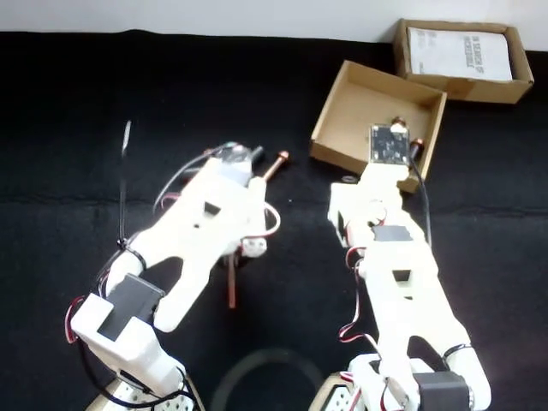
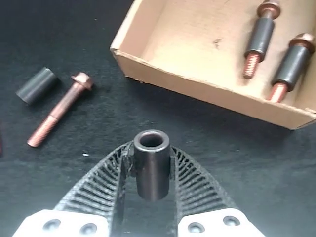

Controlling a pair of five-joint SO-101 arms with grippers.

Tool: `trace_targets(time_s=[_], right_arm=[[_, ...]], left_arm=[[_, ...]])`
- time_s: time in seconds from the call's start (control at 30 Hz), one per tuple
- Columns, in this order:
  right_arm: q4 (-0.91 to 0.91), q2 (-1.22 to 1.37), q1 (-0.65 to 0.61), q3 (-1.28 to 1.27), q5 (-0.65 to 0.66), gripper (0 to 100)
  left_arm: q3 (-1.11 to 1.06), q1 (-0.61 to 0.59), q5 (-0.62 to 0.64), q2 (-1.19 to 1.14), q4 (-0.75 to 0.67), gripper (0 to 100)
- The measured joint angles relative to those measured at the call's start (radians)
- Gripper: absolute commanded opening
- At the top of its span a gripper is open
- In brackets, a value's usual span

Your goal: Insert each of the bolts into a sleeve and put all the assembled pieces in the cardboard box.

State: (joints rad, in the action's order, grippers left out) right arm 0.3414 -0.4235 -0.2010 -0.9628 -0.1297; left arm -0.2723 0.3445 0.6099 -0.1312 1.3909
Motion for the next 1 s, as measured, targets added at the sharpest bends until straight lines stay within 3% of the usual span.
trace_targets(time_s=[0.27, 0.5, 0.7, 1.0], right_arm=[[0.0, 0.0, -0.117, -0.018, -0.023, 0.8], [-0.15, 0.0, -0.17, -0.11, -0.071, 0.8], [-0.338, -0.009, -0.227, -0.229, -0.071, 0.8], [-0.419, -0.247, -0.293, -0.359, -0.071, 0.8]], left_arm=[[0.338, -0.069, -0.158, 0.0, 0.104, 1], [0.454, -0.092, -0.193, 0.026, 0.052, 1], [0.301, -0.089, -0.233, 0.184, -0.147, 1], [-0.23, -0.087, -0.368, 0.525, -0.631, 1]])
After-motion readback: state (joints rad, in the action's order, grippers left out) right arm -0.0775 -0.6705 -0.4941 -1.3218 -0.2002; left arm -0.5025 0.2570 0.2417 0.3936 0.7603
